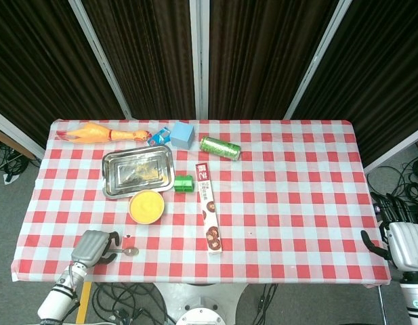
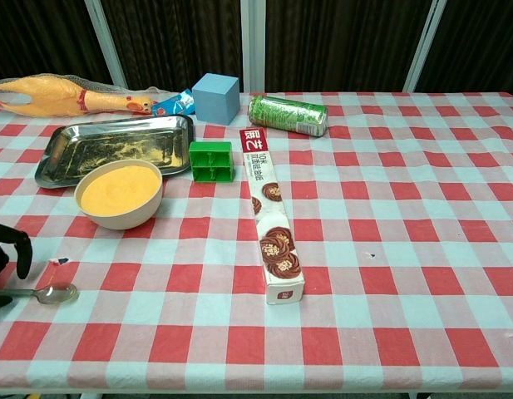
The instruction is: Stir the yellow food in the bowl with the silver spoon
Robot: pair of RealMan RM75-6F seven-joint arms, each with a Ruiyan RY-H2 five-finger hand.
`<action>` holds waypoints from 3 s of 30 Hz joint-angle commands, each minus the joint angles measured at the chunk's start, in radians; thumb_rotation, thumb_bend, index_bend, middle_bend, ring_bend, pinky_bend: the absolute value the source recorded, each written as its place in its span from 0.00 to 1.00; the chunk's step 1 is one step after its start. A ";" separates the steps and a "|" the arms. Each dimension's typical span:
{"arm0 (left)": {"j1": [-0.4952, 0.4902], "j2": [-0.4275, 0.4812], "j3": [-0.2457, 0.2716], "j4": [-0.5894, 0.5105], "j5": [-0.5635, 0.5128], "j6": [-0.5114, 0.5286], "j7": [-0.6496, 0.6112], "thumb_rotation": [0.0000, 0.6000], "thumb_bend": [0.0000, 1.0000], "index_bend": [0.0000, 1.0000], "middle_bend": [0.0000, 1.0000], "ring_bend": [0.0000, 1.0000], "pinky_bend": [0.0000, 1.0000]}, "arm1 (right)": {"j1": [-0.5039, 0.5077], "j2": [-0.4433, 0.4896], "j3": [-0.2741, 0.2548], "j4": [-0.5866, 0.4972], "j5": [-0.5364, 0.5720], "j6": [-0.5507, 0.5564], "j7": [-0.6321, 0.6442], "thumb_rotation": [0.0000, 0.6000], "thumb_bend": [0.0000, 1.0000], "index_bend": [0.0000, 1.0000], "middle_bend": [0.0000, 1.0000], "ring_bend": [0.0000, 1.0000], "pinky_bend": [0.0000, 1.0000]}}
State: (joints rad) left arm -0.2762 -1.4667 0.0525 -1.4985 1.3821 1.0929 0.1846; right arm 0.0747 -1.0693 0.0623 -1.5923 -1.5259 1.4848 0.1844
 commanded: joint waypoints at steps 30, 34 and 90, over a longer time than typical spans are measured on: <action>-0.021 0.011 0.008 -0.001 -0.046 -0.045 0.013 1.00 0.37 0.59 0.89 0.87 0.94 | -0.009 0.005 -0.002 -0.010 0.000 0.011 -0.005 1.00 0.29 0.00 0.12 0.00 0.00; -0.020 0.010 0.009 0.003 -0.045 -0.043 0.007 1.00 0.38 0.60 0.89 0.87 0.94 | -0.012 0.007 -0.002 -0.013 -0.002 0.017 -0.007 1.00 0.29 0.00 0.12 0.00 0.00; -0.294 0.031 -0.191 -0.015 -0.289 -0.122 0.250 1.00 0.39 0.38 0.88 0.87 0.94 | -0.023 0.060 0.027 -0.034 0.006 0.052 0.022 1.00 0.29 0.00 0.12 0.00 0.00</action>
State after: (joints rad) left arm -0.5695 -1.4405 -0.1376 -1.5100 1.0880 0.9687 0.4433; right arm 0.0518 -1.0111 0.0884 -1.6249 -1.5186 1.5355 0.2049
